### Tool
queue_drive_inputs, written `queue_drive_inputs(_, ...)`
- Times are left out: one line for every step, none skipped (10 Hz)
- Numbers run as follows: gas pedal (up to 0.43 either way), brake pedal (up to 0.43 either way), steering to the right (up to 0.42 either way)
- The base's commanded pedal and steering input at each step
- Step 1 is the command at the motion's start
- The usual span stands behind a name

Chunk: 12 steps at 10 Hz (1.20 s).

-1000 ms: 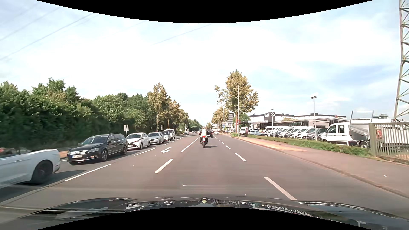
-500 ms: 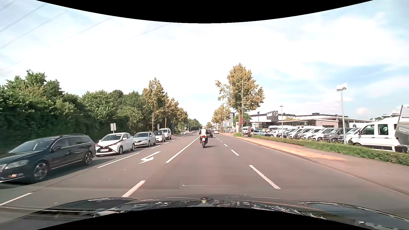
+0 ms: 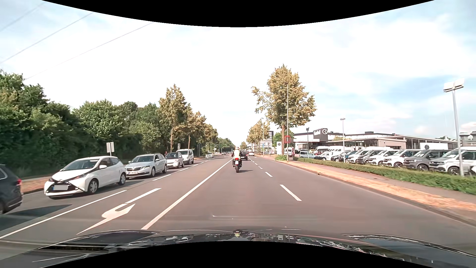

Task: Follow the waypoints while adhering to traffic rules and regulations

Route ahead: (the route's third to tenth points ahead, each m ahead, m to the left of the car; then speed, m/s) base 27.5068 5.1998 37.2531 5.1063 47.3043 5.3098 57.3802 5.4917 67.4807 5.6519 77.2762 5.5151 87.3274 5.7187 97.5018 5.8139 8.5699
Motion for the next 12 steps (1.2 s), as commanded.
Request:
queue_drive_inputs(0.047, 0.0, -0.004)
queue_drive_inputs(0.047, 0.0, -0.004)
queue_drive_inputs(0.047, 0.0, -0.005)
queue_drive_inputs(0.028, 0.0, -0.005)
queue_drive_inputs(0.0, 0.0, -0.005)
queue_drive_inputs(0.0, 0.0, -0.005)
queue_drive_inputs(0.0, 0.0, -0.005)
queue_drive_inputs(0.0, 0.0, -0.005)
queue_drive_inputs(0.0, 0.0, -0.005)
queue_drive_inputs(0.0, 0.0, -0.005)
queue_drive_inputs(0.0, 0.0, -0.005)
queue_drive_inputs(0.0, 0.0, -0.005)
